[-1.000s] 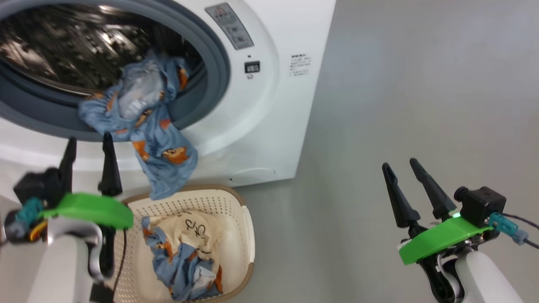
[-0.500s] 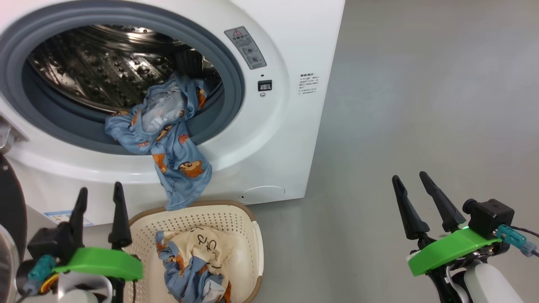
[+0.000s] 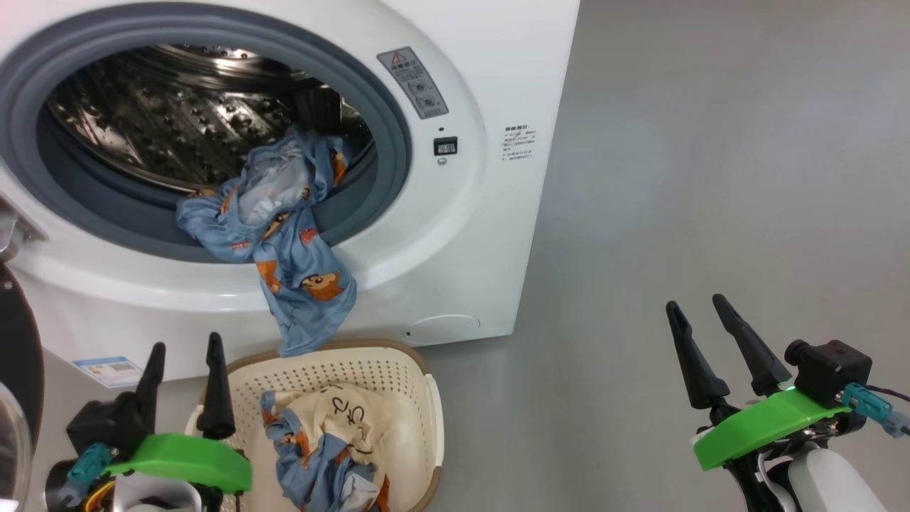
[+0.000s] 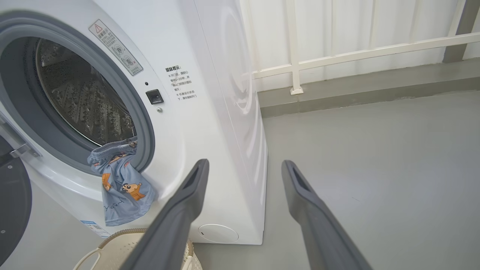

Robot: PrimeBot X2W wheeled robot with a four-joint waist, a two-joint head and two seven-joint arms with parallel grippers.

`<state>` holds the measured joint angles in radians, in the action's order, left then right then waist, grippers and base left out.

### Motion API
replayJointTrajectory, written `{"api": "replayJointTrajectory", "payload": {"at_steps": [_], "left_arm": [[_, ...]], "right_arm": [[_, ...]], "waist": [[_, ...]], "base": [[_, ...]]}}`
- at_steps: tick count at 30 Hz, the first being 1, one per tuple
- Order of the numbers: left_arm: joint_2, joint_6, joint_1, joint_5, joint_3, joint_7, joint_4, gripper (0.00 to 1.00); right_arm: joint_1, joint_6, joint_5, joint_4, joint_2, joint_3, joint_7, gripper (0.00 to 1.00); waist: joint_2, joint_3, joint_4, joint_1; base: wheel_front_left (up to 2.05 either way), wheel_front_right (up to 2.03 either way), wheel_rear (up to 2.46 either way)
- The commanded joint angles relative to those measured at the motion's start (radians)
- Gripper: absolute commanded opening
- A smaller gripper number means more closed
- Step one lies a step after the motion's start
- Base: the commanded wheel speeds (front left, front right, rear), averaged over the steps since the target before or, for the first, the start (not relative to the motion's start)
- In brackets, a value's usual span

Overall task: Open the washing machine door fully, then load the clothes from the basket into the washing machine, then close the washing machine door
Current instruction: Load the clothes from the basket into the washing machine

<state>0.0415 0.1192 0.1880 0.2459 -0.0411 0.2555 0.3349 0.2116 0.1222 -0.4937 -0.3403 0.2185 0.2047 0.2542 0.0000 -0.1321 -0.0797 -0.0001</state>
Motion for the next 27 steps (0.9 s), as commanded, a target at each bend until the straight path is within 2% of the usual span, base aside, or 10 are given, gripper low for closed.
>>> {"api": "replayJointTrajectory", "payload": {"at_steps": [1, 8, 12, 17, 22, 27], "left_arm": [[0.013, 0.003, 0.042, 0.012, -0.021, 0.006, 0.008, 1.0], [0.04, 0.011, 0.201, 0.061, 0.095, -0.014, 0.257, 1.0], [0.074, 0.011, 0.316, 0.155, 0.198, -0.036, 0.411, 1.0], [0.109, 0.011, 0.418, 0.242, 0.281, -0.061, 0.528, 1.0], [0.154, 0.011, 0.528, 0.332, 0.331, -0.081, 0.646, 1.0], [0.187, 0.011, 0.624, 0.372, 0.364, -0.118, 0.753, 1.0]], "right_arm": [[-0.001, 0.008, 0.008, 0.028, 0.009, 0.022, 0.008, 1.0], [0.025, 0.008, 0.006, 0.028, 0.003, 0.026, 0.008, 1.0], [0.048, 0.008, 0.004, 0.029, -0.004, 0.03, 0.008, 1.0], [0.068, 0.008, 0.005, 0.035, -0.014, 0.028, 0.008, 1.0], [0.089, 0.008, 0.01, 0.046, -0.029, 0.023, 0.008, 1.0], [0.117, 0.008, 0.014, 0.057, -0.041, 0.023, 0.008, 1.0]], "waist": [[0.0, -0.015, -0.001, 0.0001], [0.0, -0.06, -0.015, 0.0001], [0.0, -0.093, -0.041, 0.0001], [0.0, -0.137, -0.074, 0.0001], [0.0, -0.199, -0.111, 0.0001], [0.0, -0.258, -0.142, 0.0001]], "base": [[0.0, 0.0, 0.0], [0.0, 0.0, 0.0], [0.0, 0.0, 0.0], [0.0, 0.0, 0.0], [0.0, 0.0, 0.0], [0.0, 0.0, 0.0]]}}
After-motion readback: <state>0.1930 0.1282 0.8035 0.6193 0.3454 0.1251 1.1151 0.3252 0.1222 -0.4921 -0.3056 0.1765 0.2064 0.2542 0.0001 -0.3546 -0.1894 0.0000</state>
